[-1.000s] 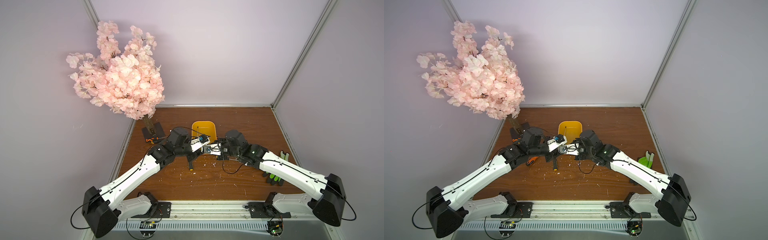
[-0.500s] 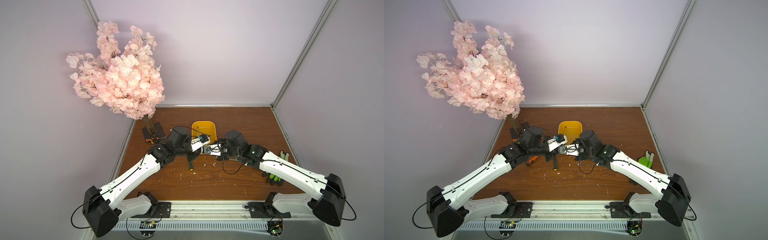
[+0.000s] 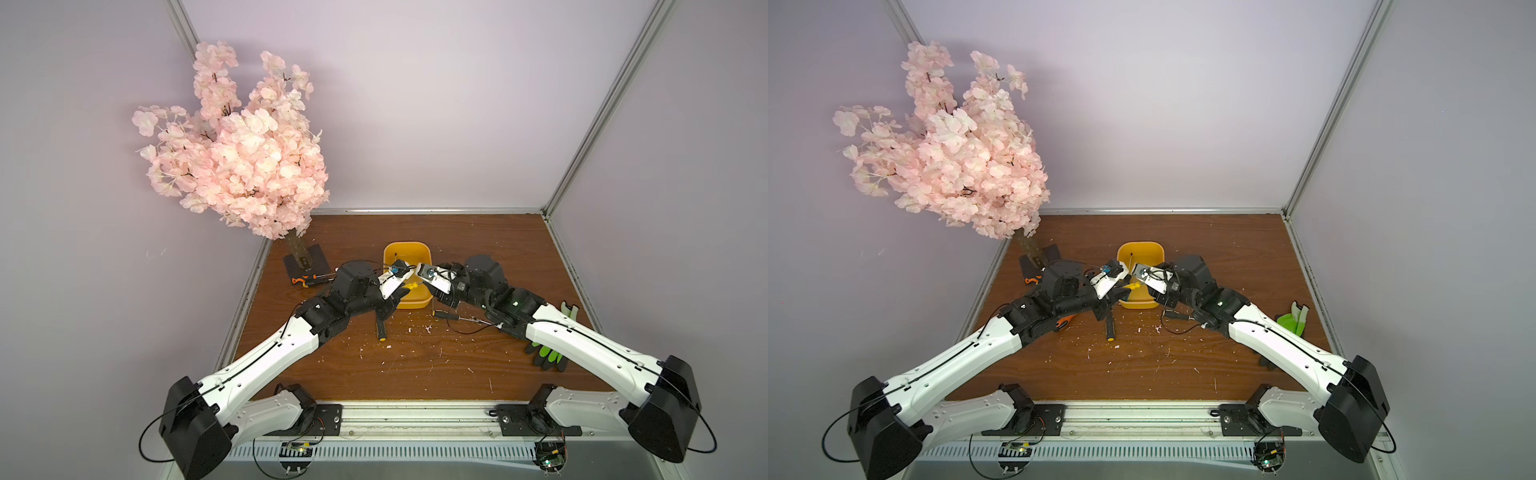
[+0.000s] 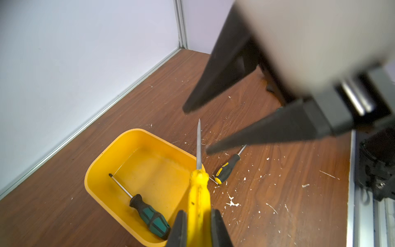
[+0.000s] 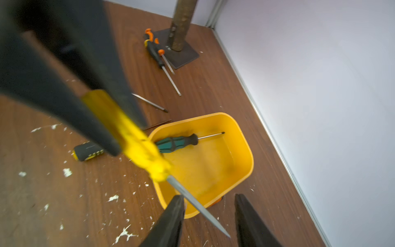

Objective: Put the screwdriver on the desktop into the storage box
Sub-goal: Pick up the screwdriver from the center of the board.

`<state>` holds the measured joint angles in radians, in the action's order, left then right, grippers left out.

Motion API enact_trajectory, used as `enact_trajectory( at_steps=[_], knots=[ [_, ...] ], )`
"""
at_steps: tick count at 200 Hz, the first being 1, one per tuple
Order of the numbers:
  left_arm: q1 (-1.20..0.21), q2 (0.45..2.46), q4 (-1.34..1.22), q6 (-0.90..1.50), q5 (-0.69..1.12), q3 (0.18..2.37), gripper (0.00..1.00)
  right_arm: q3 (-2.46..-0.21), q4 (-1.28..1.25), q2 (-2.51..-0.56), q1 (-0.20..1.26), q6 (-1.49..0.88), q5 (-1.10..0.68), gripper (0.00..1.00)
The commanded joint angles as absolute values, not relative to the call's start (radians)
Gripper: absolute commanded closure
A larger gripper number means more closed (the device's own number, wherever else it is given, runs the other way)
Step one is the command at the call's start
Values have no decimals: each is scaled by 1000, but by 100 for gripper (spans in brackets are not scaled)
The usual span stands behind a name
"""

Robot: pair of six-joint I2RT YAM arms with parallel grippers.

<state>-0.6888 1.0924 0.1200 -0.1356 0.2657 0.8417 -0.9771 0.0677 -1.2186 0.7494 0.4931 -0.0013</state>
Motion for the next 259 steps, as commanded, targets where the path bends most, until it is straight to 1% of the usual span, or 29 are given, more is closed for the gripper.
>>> enact_trajectory(
  at_steps=[1,32,41,53,87,124,143,171,189,214,259],
  knots=[
    [-699,1060,-33,-33,162,800,100,-1001,-25,-1190,691,162,-15,52],
    [-701,1041,-137,41,27,757,100,-1008,-98,-1241,575,-232,-211,51],
    [-702,1037,-166,66,-12,745,100,-1008,-140,-1262,562,-298,-303,51],
    [-706,1037,-202,99,-62,727,100,-1010,-181,-1282,561,-353,-362,51],
    [-724,1084,-271,200,-210,698,100,-983,-268,-1289,561,-427,-355,52],
    [-786,1196,-349,262,-383,712,100,-974,-280,-1320,560,-466,-361,52],
    [-803,1264,-373,300,-439,727,100,-945,-296,-1304,557,-471,-343,53],
    [-808,1316,-402,338,-460,730,100,-906,-307,-1293,555,-487,-330,52],
    [-812,1308,-453,345,-443,708,100,-900,-341,-1336,533,-566,-408,51],
    [-818,1271,-563,341,-411,646,100,-867,-566,-1422,513,-767,-555,48],
    [-855,1207,-725,324,-361,546,100,-917,-966,-1610,511,-1088,-733,47]
  ],
)
